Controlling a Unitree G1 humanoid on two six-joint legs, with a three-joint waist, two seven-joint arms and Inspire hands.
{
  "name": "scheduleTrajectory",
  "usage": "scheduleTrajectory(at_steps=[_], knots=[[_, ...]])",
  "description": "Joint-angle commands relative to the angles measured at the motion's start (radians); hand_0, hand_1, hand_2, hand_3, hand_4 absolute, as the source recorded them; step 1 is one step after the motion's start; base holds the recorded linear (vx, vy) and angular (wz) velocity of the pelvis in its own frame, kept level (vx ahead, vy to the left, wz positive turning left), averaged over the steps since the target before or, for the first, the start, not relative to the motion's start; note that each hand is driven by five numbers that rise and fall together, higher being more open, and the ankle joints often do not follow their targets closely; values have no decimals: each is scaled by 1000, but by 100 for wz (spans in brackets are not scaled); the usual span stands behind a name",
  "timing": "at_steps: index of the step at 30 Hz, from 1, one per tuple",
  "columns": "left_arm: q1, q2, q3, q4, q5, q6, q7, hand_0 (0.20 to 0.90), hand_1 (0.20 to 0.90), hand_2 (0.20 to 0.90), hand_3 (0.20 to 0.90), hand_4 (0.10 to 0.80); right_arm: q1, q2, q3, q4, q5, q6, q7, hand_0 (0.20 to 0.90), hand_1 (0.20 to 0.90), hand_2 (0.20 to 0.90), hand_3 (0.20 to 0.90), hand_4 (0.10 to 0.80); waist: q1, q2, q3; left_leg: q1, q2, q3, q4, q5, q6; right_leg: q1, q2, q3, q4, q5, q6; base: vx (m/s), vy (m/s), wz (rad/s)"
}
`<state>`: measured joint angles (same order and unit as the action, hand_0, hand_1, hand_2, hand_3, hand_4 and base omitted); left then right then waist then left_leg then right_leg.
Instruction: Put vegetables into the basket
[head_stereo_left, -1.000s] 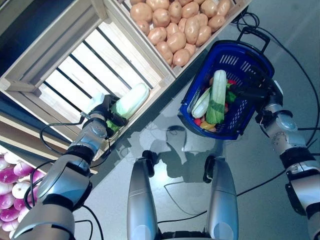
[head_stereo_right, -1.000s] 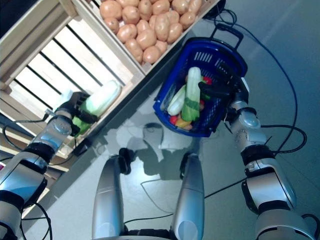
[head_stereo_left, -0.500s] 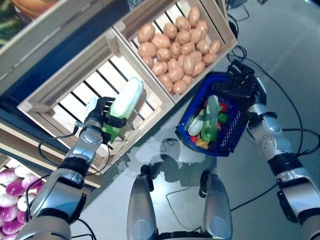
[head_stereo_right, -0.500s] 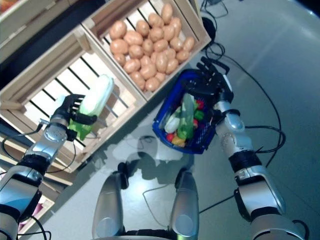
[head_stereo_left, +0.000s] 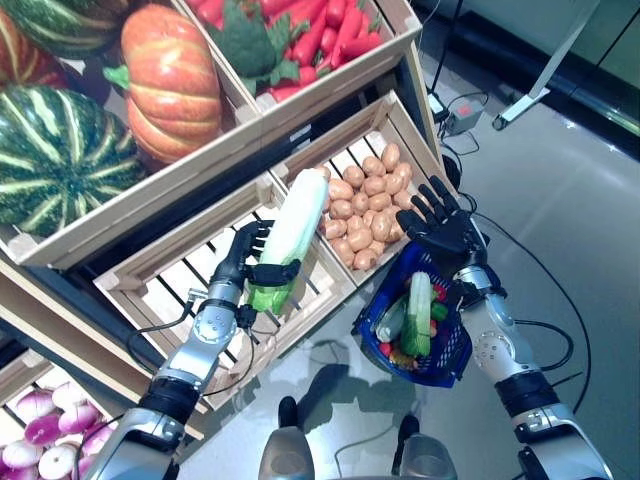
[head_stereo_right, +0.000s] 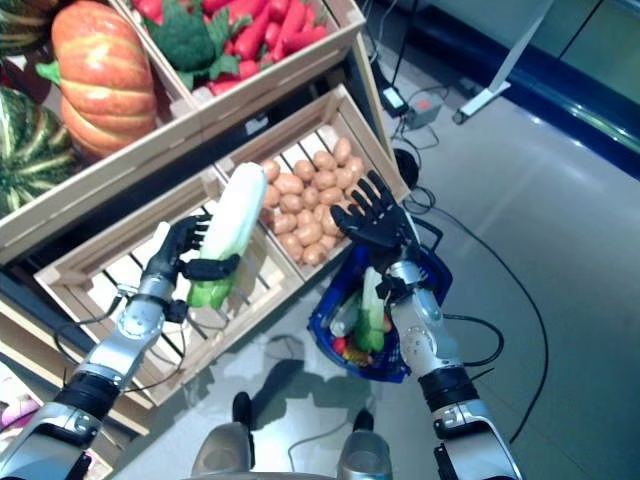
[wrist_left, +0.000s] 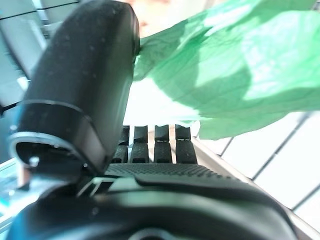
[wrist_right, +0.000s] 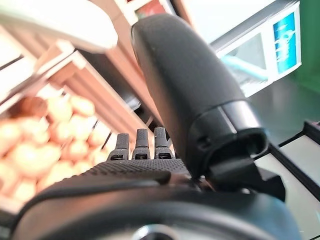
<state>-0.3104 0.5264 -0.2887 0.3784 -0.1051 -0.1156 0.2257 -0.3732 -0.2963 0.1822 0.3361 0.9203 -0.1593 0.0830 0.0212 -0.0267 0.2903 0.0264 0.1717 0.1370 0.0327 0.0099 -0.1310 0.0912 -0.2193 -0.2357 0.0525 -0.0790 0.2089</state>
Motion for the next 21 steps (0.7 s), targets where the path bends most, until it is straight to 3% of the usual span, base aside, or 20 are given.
scheduleTrajectory(at_steps=[1, 8, 21], knots=[[-24, -12, 28, -88, 55, -125, 11, 300, 300, 300, 300, 400, 14, 18, 2, -113, 60, -82, 108, 900, 900, 900, 900, 800, 14, 14, -203, 32, -9, -20, -62, 9, 28, -19, -26, -14, -44, 102, -32, 56, -41, -2], [-23, -49, -9, -124, 83, -133, -5, 300, 300, 300, 300, 400, 15, 39, 30, -169, 116, -27, 160, 900, 900, 900, 900, 800, 18, 9, -231, 64, -11, -23, -120, 19, 20, 30, -12, -30, -134, 144, -24, 28, -40, 5], [-54, -59, -75, -157, 146, -151, 2, 300, 300, 300, 300, 400, 18, 56, 81, -193, 129, -1, 137, 900, 900, 900, 900, 800, 11, 4, -242, 74, 0, -28, -120, 11, 19, 46, 9, -17, -140, 130, -38, 1, -2, 0]])
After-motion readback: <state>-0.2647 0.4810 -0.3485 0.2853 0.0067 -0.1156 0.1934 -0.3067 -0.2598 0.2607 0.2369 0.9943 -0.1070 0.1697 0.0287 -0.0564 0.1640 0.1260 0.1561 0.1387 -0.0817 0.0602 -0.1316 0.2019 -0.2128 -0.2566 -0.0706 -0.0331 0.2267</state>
